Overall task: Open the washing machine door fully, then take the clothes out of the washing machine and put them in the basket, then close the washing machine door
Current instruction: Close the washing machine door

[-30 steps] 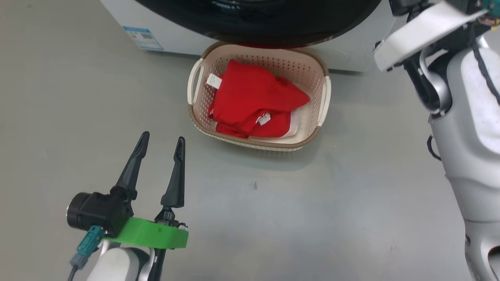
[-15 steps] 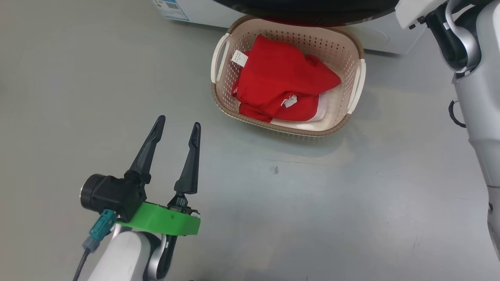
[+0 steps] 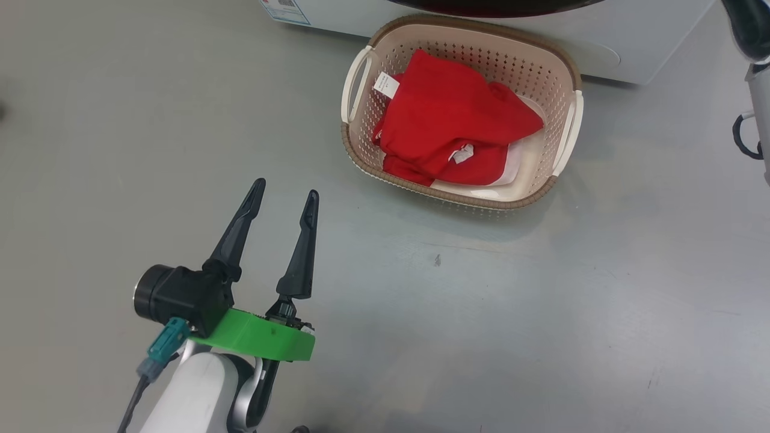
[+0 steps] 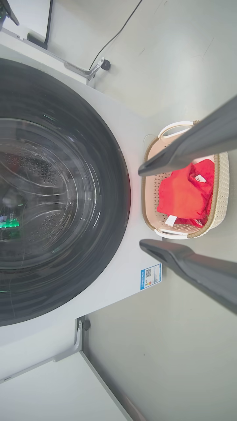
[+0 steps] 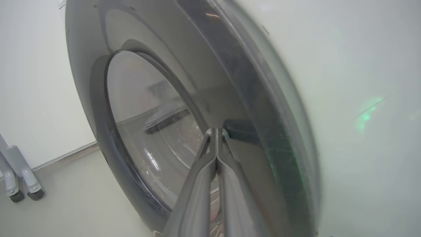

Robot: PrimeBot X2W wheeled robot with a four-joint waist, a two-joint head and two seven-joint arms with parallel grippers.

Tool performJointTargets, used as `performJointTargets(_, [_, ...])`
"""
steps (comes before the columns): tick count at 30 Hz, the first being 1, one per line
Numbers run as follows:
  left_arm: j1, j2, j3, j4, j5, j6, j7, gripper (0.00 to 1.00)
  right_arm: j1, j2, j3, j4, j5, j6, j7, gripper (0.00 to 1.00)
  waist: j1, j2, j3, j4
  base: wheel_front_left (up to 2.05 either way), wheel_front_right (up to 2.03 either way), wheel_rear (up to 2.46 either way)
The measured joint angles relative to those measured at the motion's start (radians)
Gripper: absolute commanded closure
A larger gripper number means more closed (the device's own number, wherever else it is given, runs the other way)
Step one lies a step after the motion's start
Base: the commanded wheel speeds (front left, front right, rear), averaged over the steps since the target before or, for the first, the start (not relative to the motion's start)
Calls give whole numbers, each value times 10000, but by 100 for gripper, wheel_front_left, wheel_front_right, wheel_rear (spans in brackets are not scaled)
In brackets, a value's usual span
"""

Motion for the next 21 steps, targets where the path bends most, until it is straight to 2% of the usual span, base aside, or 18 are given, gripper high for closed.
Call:
performJointTargets(11, [-151,-130,-23,174,100,-90,-27,0,-328,-12,-244,863,58,56,-523,100,0,0,-77,105,0,0,0])
performJointTargets(21, [-193,-165,270,257,140,-92,-27,0,-303,483,-102,1269,940,-2,-1022,100,0,0,-274,-69,0,0,0])
